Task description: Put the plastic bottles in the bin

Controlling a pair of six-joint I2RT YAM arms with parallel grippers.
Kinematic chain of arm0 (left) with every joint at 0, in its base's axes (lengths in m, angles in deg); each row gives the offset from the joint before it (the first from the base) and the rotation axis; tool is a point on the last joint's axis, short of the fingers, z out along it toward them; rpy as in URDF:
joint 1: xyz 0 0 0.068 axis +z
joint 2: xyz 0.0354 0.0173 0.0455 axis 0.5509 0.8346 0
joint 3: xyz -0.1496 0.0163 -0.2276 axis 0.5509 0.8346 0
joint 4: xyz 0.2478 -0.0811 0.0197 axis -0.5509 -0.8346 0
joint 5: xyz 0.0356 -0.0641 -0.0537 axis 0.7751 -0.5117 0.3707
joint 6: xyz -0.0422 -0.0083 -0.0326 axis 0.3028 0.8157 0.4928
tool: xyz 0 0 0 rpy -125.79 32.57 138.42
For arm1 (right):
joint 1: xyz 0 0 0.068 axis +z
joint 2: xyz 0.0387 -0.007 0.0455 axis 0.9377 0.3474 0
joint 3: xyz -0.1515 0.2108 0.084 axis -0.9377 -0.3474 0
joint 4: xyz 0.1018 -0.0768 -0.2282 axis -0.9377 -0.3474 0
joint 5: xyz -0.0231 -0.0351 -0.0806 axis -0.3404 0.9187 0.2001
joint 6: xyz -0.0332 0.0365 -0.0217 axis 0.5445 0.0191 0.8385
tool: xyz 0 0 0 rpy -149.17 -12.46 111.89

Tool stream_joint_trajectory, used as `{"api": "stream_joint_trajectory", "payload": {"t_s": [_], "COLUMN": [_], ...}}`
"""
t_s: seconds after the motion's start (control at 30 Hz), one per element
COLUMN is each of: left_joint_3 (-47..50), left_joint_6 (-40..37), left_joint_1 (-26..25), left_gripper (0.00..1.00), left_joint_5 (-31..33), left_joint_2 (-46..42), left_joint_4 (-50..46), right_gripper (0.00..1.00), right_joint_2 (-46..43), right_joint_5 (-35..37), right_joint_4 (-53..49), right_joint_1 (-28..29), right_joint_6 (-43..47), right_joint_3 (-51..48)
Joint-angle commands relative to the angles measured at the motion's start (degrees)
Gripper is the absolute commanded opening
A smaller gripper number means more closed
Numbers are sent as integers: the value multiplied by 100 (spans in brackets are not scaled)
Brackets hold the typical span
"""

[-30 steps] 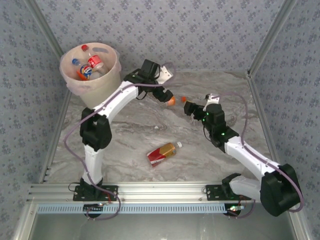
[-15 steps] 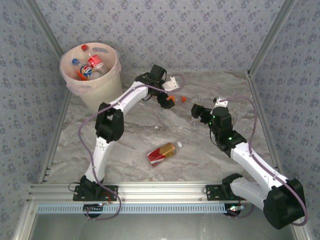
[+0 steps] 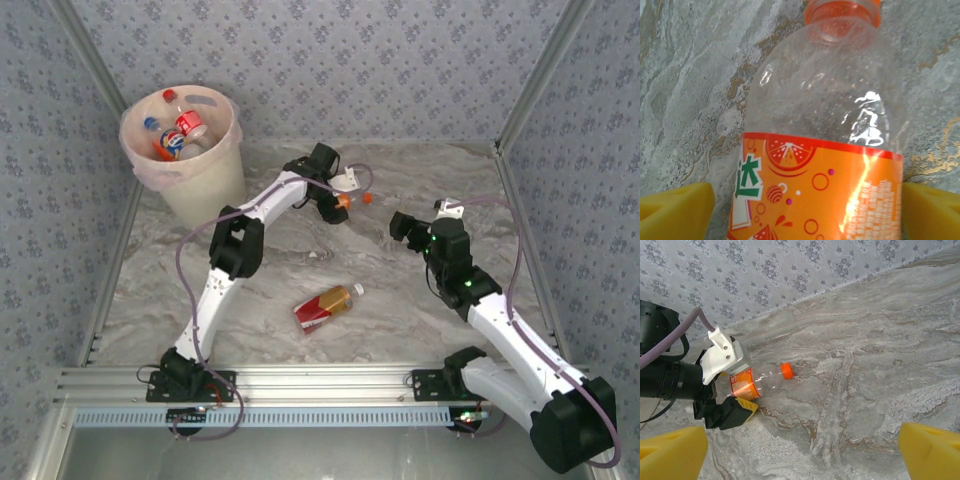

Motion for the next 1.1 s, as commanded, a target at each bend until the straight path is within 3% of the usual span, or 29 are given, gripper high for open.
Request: {"api": "stream_joint_trajectory", "payload": {"t_s": [0.0,0.17,0.4,0.53,0.67,0.8,1.07], "left_joint_3": [-44,-56,261,1216,2531,3511,5095], "left_joint_6": [-90,55,449,876,1357,1923,2706], "left_joint_1": [-33,9,180,306,372,454,480], "left_gripper": [86,69,57,53,48,44,44], "left_joint_5": [168,90,-284,-464,-348,-157,-131], "left_joint_2": [86,97,-161,-819,-1681,-2394,-3759], "left_joint_4": [86,-76,-211,503,1531,2279,3341], "right_gripper": [100,100,100,100,100,100,100], "right_joint_2": [-54,46,280,405,337,378,793], "right_joint_5": [162,148,-37,-262,-767,-996,-1676], "right_joint_4": [-94,-40,102,338,1287,1500,1973], "right_joint_1": [-35,-52,-62,-62,9,115,370], "right_joint_6": [-102,-101,-126,-135,160,351,814], "right_joint_3": [-34,-17,79,75,-97,-71,96]}}
